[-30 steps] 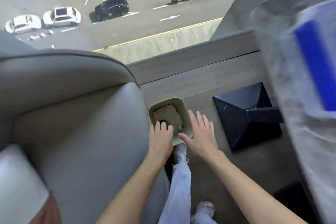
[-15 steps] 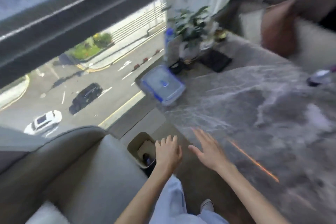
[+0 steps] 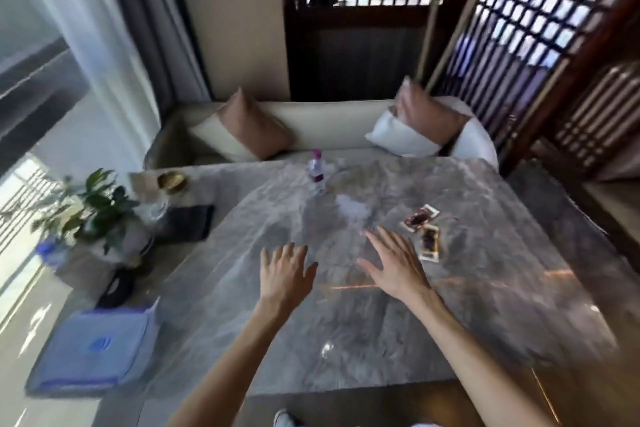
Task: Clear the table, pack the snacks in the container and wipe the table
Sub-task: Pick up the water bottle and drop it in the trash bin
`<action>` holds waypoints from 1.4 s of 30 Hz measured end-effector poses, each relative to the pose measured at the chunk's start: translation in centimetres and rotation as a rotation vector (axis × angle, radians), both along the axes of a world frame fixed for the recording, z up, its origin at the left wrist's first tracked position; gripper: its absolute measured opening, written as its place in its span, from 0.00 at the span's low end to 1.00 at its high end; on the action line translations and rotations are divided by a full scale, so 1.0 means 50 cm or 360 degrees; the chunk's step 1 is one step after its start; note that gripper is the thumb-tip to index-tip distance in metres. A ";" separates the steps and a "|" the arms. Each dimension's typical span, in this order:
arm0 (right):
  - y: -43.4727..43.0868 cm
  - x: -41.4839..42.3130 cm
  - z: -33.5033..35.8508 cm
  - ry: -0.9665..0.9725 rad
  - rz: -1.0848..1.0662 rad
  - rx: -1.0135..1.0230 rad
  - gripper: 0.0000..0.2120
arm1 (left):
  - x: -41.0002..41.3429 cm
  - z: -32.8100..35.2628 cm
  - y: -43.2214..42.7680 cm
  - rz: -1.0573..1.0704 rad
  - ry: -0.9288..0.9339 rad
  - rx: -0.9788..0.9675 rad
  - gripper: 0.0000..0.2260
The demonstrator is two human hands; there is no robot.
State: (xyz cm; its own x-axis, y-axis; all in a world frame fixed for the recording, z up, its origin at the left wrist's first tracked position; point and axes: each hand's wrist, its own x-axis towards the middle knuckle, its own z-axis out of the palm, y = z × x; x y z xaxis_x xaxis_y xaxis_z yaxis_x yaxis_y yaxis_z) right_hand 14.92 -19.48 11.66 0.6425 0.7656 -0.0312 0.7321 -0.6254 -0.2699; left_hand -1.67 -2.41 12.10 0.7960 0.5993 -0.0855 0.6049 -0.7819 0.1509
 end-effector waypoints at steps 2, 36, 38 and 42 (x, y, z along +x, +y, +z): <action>-0.013 0.009 0.002 0.0011 -0.0097 0.0005 0.33 | 0.007 0.006 0.023 -0.0038 -0.0001 0.0001 0.26; 0.622 0.574 -0.328 0.1075 0.0159 -0.0097 0.52 | 0.698 -0.080 0.503 0.0002 0.0283 -0.0418 0.31; 0.644 0.582 -0.355 0.1016 0.0170 -0.0182 0.50 | 0.710 -0.111 0.512 0.0007 0.0268 -0.0571 0.29; 0.660 0.601 -0.378 0.1005 0.0237 -0.0114 0.32 | 0.718 -0.138 0.515 0.0043 0.0108 -0.0641 0.16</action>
